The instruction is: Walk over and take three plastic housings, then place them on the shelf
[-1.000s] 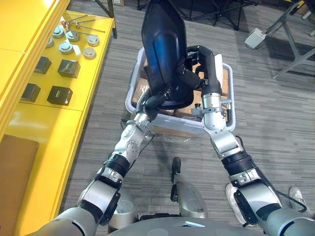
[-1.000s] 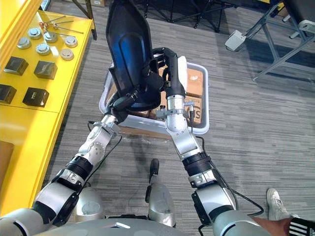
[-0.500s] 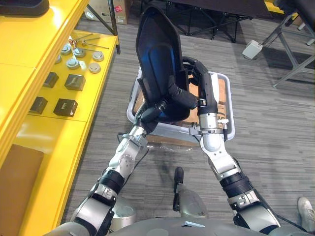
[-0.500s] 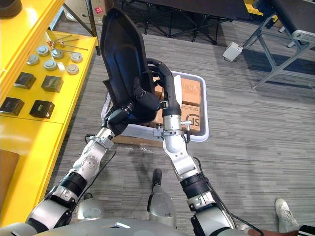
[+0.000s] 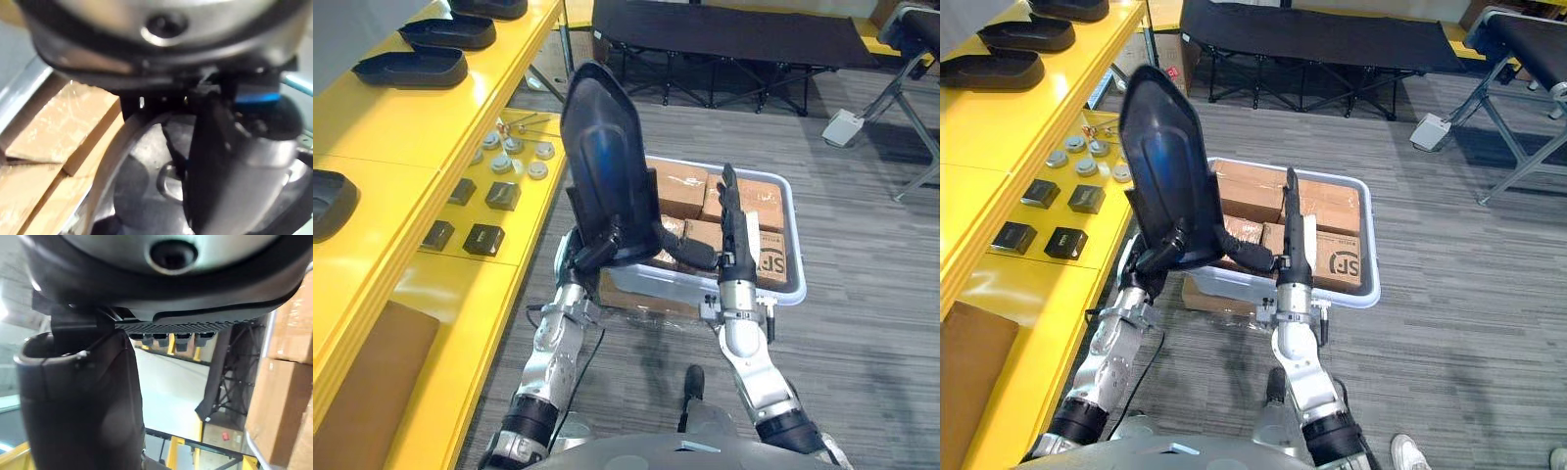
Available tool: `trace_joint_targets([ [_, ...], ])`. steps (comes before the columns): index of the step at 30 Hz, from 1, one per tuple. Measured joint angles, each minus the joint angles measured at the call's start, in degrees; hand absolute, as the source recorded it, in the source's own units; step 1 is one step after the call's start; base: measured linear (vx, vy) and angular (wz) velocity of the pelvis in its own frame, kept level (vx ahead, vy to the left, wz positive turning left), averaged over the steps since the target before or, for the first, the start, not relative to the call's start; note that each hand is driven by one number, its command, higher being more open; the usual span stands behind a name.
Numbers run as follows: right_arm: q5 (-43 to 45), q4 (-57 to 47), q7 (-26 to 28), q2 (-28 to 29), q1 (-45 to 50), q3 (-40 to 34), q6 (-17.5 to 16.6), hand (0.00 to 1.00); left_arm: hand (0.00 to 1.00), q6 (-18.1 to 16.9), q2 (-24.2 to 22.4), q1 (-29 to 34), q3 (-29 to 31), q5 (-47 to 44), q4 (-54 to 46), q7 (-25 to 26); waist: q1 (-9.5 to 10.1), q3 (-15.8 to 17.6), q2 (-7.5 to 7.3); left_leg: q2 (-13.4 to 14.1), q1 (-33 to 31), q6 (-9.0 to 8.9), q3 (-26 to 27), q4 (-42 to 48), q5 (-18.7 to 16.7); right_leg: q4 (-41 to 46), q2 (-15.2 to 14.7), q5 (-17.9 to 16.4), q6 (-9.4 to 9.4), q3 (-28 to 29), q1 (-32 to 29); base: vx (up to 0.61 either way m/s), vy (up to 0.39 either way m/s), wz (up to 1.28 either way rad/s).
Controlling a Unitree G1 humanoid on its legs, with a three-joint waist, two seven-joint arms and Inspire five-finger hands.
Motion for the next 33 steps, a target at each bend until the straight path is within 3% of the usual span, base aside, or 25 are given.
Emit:
trace_joint_targets([
  [2,0.1,0.0,-1.9,2.1,2.3,-7.4,0.4,1.0,0.0,-2.4,-1.2,1.2,4.4,2.1,0.0,5.0,-0.09,-0.1,0.0,0.0,0.0,0.0,0.0,0.0,0.0,0.0,0.0,-0.2,0.27,0.0,0.0,0.0,0.0,0.0],
  [3,1.3,0.0,-5.6,2.2,4.3,-16.6,1.5,1.0,0.0,-4.9,-1.6,2.2,11.2,4.4,-0.1,12.5,-0.37,-0.5,0.18,0.0,0.1,0.0,0.0,0.0,0.0,0.0,0.0,-0.3,0.14,-0.1,0.0,0.0,0.0,0.0],
  [5,2.8,0.0,-7.6,2.0,5.3,-20.9,1.5,1.0,0.0,-5.9,-1.5,2.8,14.8,4.4,-0.4,16.2,-0.88,-0.8,0.4,0.0,0.1,-0.09,0.0,-0.1,0.1,0.0,0.0,-0.4,0.08,-0.2,0.0,0.0,0.0,0.0],
  [6,4.9,0.0,-10.7,0.9,7.3,-25.7,1.5,1.0,0.0,-7.3,-1.4,4.4,21.0,4.4,-1.6,21.7,-1.66,-1.1,0.68,0.0,0.2,-0.38,0.1,-0.4,0.2,0.0,0.0,-0.2,-0.13,-0.2,0.0,0.0,0.0,0.0],
  [10,7.9,0.0,-11.3,1.1,11.8,-26.7,1.3,1.0,0.0,-10.9,-1.3,7.5,24.9,4.2,-2.9,26.0,-1.42,-2.4,0.8,0.0,0.7,-0.45,0.4,-0.8,0.3,0.0,0.0,-0.3,-0.17,-0.2,0.1,0.01,0.006,0.0],
  [15,7.9,0.0,-3.4,1.8,12.6,-19.1,-0.9,1.0,0.0,-11.0,-1.5,9.1,22.7,3.1,-6.5,22.1,-1.17,-3.9,0.14,0.0,0.4,-0.16,0.3,-0.8,0.2,-0.4,-0.2,-1.3,-0.6,-1.3,0.1,-0.04,-0.002,0.01],
  [18,7.9,0.1,-0.9,1.9,12.6,-17.2,-2.2,1.0,0.0,-11.1,-2.1,9.5,19.8,0.1,-10.1,17.2,-0.38,-4.3,1.09,0.1,-0.2,1.08,0.3,-2.1,0.8,-0.4,-0.3,-3.9,0.18,-2.9,-0.3,0.0,0.004,0.05],
  [21,9.4,0.4,0.0,1.8,12.6,-16.6,-3.1,1.0,0.0,-11.1,-2.4,10.5,19.1,-0.1,-14.4,14.6,-0.22,-4.5,1.32,0.0,-0.1,0.57,-0.6,-2.1,1.1,0.0,-0.4,-1.1,0.01,-3.4,-0.1,0.05,0.014,0.13],
  [23,12.2,0.6,2.2,1.0,12.4,-16.4,-4.1,1.0,0.0,-11.1,-3.3,12.2,19.0,-0.1,-17.9,13.5,-0.12,-4.6,2.5,0.0,-0.5,0.37,-1.2,-2.1,1.4,0.0,-0.6,-0.9,-0.09,-4.2,0.0,0.08,0.022,0.16],
  [26,19.4,1.6,7.5,0.9,12.2,-15.5,-4.3,1.0,0.0,-11.1,-3.6,13.4,19.1,-0.1,-21.8,11.5,0.28,-4.9,2.96,0.0,-1.3,0.41,-3.1,-1.8,1.4,0.0,-0.8,-0.9,-0.12,-6.7,1.1,0.05,0.022,0.38],
  [27,24.2,1.8,11.8,0.7,11.9,-13.9,-4.3,1.0,0.0,-11.1,-3.4,13.8,19.3,0.3,-24.2,10.4,0.83,-4.9,2.89,-0.3,-2.1,0.44,-4.6,-1.5,1.2,0.0,-1.3,-0.9,-0.1,-8.4,1.6,0.0,0.012,0.39],
  [33,32.0,3.7,26.2,-1.0,9.6,-7.2,-4.2,1.0,0.0,-11.1,-2.6,16.2,20.0,2.8,-28.9,8.9,3.52,-5.0,2.87,-1.4,-4.1,1.4,-8.7,-0.5,0.8,-0.1,-2.7,-2.1,0.74,-12.8,3.6,-0.03,0.021,0.39],
])
